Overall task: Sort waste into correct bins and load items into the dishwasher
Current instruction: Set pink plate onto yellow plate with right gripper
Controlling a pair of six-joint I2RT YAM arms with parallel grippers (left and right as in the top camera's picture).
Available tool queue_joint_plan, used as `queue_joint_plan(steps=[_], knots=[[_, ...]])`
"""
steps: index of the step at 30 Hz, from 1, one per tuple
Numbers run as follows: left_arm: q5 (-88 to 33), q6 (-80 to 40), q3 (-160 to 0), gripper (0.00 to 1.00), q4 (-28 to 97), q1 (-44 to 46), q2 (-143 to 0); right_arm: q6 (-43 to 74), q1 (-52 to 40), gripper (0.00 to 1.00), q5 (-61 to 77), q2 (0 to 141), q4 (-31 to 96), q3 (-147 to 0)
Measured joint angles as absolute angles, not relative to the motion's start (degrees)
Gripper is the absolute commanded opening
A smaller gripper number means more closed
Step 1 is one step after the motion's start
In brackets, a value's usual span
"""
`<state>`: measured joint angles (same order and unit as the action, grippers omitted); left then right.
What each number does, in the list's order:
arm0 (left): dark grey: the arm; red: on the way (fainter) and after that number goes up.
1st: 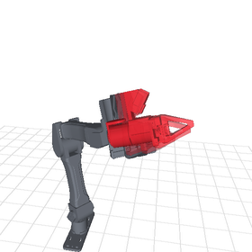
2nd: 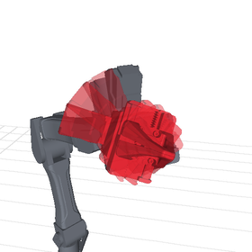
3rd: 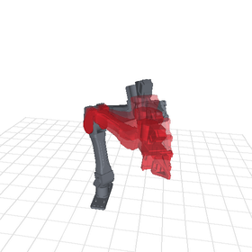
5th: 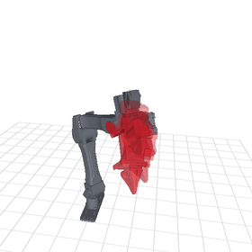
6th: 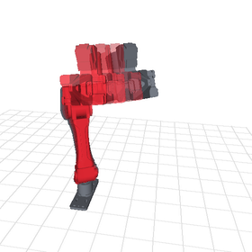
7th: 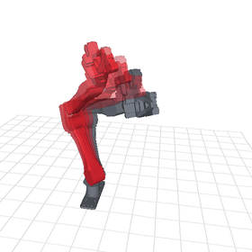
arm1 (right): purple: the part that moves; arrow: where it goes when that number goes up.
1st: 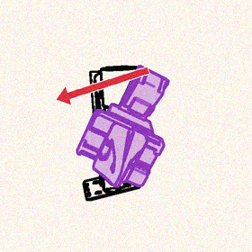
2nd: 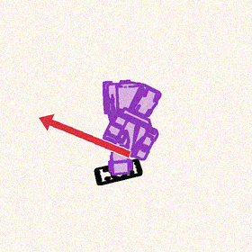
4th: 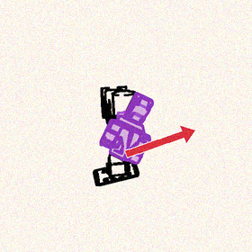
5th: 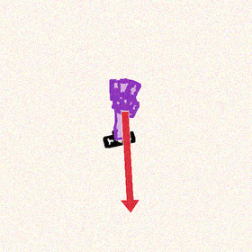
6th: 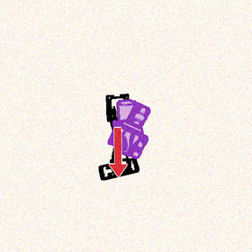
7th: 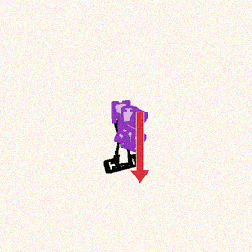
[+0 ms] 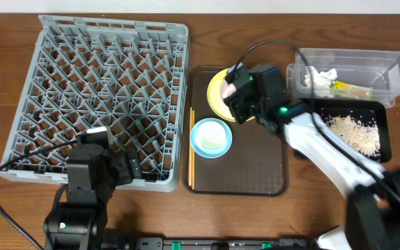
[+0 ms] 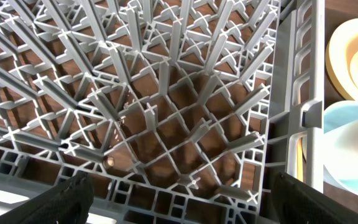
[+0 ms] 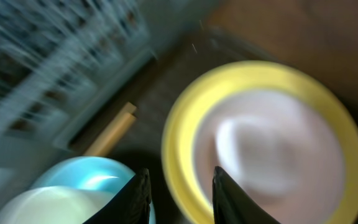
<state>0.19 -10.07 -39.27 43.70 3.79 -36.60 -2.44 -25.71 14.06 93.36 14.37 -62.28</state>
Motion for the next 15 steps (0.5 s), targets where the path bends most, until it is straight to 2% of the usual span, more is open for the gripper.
queue_joint_plan(steps=[5,13,15], knots=[[0.19,-10.04,-39.27,0.91,43.7,3.79,-36.6,0.67,-25.76,0.32,19.46,86.24,20.43,-62.85],[0.19,-10.04,-39.27,0.92,43.7,3.79,-36.6,3.95,-29.5,0.3,20.18,91.44,30.44,-62.92],[0.19,-10.04,-39.27,0.91,43.7,3.79,-36.6,4.49,-30.68,0.2,19.94,93.65,30.5,-62.89]])
